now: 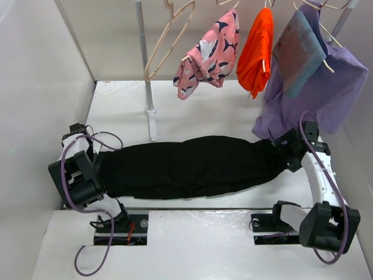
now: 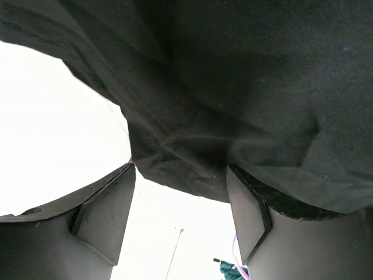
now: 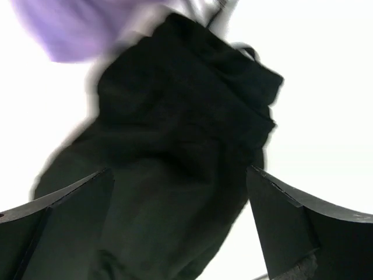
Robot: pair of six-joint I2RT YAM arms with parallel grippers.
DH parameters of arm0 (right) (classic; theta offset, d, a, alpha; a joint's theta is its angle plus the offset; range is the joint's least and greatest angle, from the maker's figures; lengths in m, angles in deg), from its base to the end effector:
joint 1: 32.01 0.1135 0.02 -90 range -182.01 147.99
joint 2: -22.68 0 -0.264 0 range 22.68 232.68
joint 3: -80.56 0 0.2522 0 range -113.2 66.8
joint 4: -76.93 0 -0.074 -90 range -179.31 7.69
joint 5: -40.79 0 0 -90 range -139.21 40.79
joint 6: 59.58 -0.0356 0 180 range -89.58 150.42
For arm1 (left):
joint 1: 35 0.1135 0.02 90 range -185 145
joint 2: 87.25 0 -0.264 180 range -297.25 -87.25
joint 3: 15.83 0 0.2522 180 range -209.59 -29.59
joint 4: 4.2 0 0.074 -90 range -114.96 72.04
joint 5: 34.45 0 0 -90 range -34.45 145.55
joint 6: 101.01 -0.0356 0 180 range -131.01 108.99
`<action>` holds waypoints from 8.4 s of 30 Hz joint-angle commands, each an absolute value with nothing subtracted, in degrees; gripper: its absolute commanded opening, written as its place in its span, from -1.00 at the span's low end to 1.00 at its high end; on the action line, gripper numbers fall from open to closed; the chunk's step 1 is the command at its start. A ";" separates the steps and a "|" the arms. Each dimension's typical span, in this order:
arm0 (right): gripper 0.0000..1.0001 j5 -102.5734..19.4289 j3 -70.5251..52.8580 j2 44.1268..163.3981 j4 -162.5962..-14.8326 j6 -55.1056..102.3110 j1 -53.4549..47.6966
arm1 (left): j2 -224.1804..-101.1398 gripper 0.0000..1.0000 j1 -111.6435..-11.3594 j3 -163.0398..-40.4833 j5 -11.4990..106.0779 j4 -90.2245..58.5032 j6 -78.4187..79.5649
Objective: Place the trousers on the hanger
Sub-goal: Fold the trousers at the center of the board.
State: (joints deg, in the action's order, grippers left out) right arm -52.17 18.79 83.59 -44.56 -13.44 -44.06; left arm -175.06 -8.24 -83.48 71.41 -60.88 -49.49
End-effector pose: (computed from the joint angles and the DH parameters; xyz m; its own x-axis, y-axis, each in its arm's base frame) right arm 0.1976 -0.0441 0.2554 -0.4325 0.7999 -0.4160 0.7423 0.5778 0.3393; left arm 0.2379 0.1308 0.1850 -0.9847 0.1738 -0.0126 0.1585 0.9233 0.3500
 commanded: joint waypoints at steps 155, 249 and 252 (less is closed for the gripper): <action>0.99 -56.08 13.43 87.02 -57.05 -9.66 15.43 | -166.79 0.82 -70.50 -91.21 62.13 -60.07 -29.46; 0.00 -53.87 10.37 99.94 -63.38 -3.85 -0.28 | -163.50 1.00 -52.04 -147.85 43.94 -61.10 -20.95; 0.03 -53.87 11.25 99.41 -63.91 -4.39 0.33 | -178.19 1.00 -56.00 -165.43 47.80 -66.56 -20.32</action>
